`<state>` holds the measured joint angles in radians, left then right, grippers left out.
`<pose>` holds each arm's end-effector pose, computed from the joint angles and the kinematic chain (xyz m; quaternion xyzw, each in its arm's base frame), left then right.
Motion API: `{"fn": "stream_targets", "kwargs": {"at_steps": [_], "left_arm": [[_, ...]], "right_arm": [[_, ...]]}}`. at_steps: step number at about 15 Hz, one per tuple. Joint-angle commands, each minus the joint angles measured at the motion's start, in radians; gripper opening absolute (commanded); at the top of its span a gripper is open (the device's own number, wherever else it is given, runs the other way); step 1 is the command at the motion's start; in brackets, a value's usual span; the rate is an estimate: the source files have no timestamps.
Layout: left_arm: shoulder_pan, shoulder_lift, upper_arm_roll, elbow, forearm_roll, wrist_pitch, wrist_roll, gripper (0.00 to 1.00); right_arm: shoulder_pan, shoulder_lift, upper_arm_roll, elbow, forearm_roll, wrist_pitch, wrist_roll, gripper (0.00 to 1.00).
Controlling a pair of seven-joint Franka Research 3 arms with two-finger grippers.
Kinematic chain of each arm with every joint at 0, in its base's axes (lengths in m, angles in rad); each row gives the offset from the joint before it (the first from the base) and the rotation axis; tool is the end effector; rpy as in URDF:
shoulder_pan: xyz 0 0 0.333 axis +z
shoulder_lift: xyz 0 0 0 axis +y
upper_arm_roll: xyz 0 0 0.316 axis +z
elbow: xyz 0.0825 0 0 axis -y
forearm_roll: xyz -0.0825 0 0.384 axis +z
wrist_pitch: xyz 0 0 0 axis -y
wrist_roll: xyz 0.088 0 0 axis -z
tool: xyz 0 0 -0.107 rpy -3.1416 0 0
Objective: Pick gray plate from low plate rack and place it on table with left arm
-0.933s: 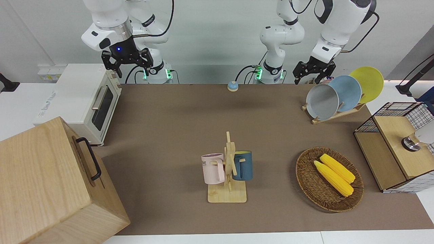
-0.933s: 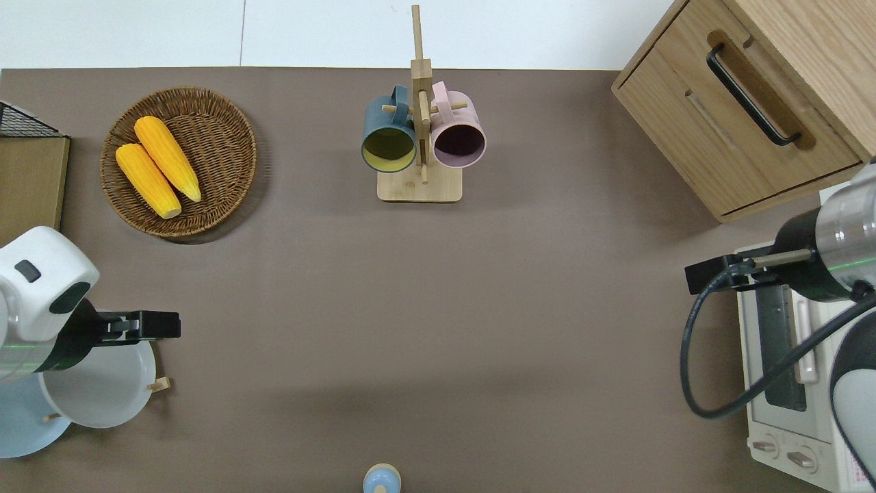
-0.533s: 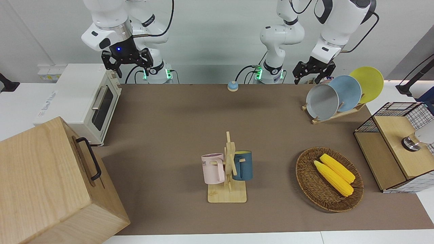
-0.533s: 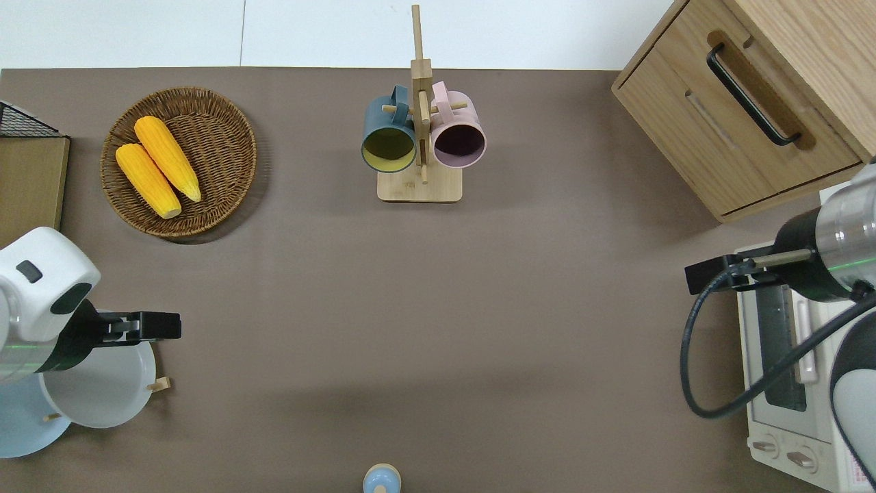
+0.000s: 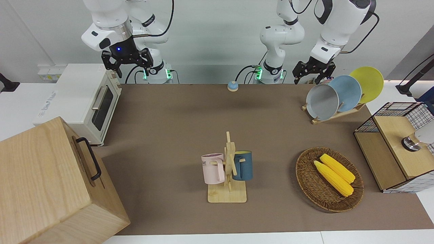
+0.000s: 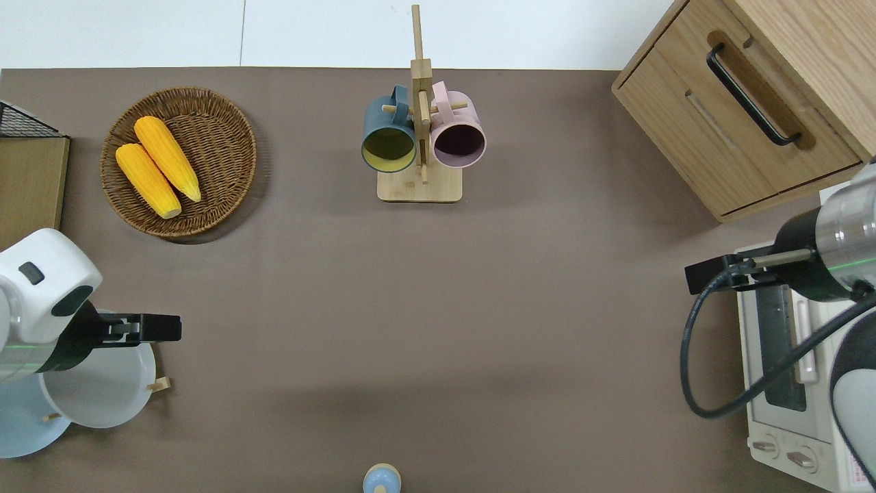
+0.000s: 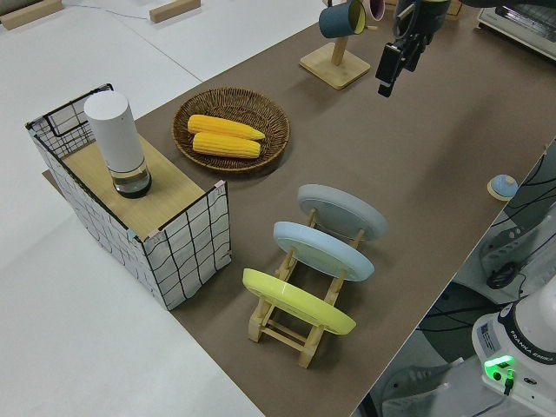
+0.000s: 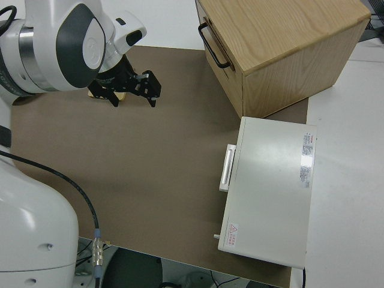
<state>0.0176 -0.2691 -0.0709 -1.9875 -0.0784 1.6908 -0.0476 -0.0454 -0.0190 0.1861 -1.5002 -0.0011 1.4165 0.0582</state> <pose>0.4715 -0.0360 0.5751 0.9995 0.0038 -0.0155 0.0287 0.5272 0.0757 0.6544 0.9986 0.0411 -0.0321 0.0055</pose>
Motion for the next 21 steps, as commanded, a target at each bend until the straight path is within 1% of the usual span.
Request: {"fn": "stream_targets", "kwargs": {"at_steps": [1,2,3,4,5,6,8,10,12,14,17,21], "left_arm": [[0.025,-0.013,-0.001,-0.016,-0.004,0.000,0.017,0.99],[0.037,-0.015,-0.001,-0.016,0.003,-0.002,0.018,0.98],[0.045,-0.015,-0.001,-0.016,0.041,-0.008,0.031,0.98],[0.048,-0.018,0.000,-0.016,0.072,-0.017,0.063,0.99],[0.053,-0.019,0.003,-0.016,0.081,-0.028,0.098,0.99],[0.067,-0.019,0.026,-0.016,0.081,-0.031,0.115,0.99],[0.085,-0.024,0.051,-0.016,0.083,-0.030,0.132,0.99],[0.094,-0.027,0.085,-0.016,0.083,-0.026,0.205,0.99],[0.094,-0.031,0.126,-0.016,0.095,-0.028,0.245,0.99],[0.094,-0.033,0.138,-0.016,0.132,-0.030,0.279,0.99],[0.096,-0.042,0.140,-0.030,0.137,-0.025,0.270,0.99],[0.100,-0.085,0.138,-0.125,0.164,0.035,0.264,0.99]], "right_arm": [[-0.010,-0.002,0.006,0.006,0.010,-0.014,0.000,0.990],[-0.010,-0.002,0.006,0.006,0.010,-0.014,0.000,0.990],[-0.010,-0.002,0.006,0.006,0.010,-0.014,0.000,0.987],[-0.010,-0.002,0.006,0.006,0.010,-0.014,0.000,0.987],[-0.010,-0.002,0.006,0.006,0.010,-0.014,0.000,0.990],[-0.010,-0.002,0.006,0.006,0.010,-0.014,0.000,0.990],[-0.010,-0.002,0.006,0.006,0.010,-0.014,0.000,0.990],[-0.010,-0.002,0.006,0.006,0.010,-0.014,0.000,0.987],[-0.010,-0.002,0.006,0.006,0.010,-0.014,0.000,0.990],[-0.010,-0.002,0.006,0.006,0.010,-0.014,-0.001,0.987],[-0.010,-0.002,0.006,0.006,0.010,-0.014,0.000,0.987],[-0.010,-0.002,0.006,0.006,0.010,-0.014,0.000,0.990]]}}
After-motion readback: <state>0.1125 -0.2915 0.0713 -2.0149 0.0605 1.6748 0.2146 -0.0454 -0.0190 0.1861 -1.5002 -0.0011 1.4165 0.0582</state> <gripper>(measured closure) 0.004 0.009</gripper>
